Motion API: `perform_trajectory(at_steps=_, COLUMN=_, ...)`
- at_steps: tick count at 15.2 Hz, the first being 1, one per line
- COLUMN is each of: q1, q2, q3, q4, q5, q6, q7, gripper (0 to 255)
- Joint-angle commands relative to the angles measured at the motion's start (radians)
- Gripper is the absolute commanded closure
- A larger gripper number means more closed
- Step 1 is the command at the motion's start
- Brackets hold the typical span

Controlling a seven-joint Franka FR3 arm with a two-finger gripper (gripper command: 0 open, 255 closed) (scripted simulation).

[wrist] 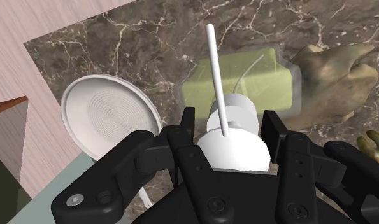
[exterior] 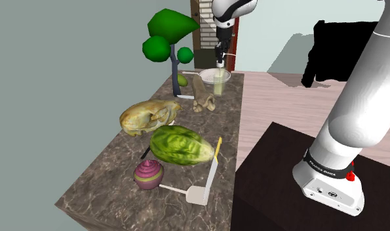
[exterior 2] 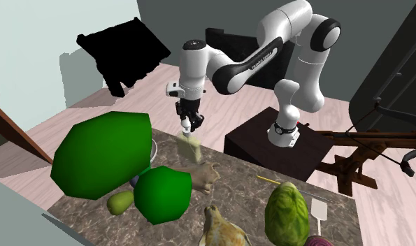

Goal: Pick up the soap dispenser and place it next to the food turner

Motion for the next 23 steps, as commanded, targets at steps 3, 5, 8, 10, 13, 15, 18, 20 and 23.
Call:
perform_trajectory(at_steps=3, q1=0.0, q2=-0.013, q3=0.0, q4=0.042, q5=-0.001, q6=-0.054, q7=-0.003, gripper=255)
perform_trajectory(at_steps=5, q1=0.001, q2=-0.017, q3=0.001, q4=0.064, q5=-0.001, q6=-0.081, q7=-0.005, gripper=255)
perform_trajectory(at_steps=8, q1=0.001, q2=-0.021, q3=0.001, q4=0.1, q5=-0.001, q6=-0.12, q7=-0.007, gripper=255)
perform_trajectory(at_steps=10, q1=0.001, q2=-0.022, q3=0.001, q4=0.125, q5=-0.001, q6=-0.147, q7=-0.009, gripper=255)
perform_trajectory(at_steps=13, q1=0.002, q2=-0.023, q3=0.002, q4=0.164, q5=0.0, q6=-0.187, q7=-0.011, gripper=255)
perform_trajectory(at_steps=15, q1=0.002, q2=-0.023, q3=0.002, q4=0.192, q5=0.001, q6=-0.213, q7=-0.013, gripper=255)
perform_trajectory(at_steps=18, q1=0.002, q2=-0.02, q3=0.002, q4=0.235, q5=0.003, q6=-0.254, q7=-0.017, gripper=255)
perform_trajectory(at_steps=20, q1=0.002, q2=-0.017, q3=0.002, q4=0.266, q5=0.004, q6=-0.282, q7=-0.019, gripper=255)
perform_trajectory(at_steps=23, q1=0.002, q2=-0.01, q3=0.001, q4=0.314, q5=0.006, q6=-0.323, q7=-0.023, gripper=255)
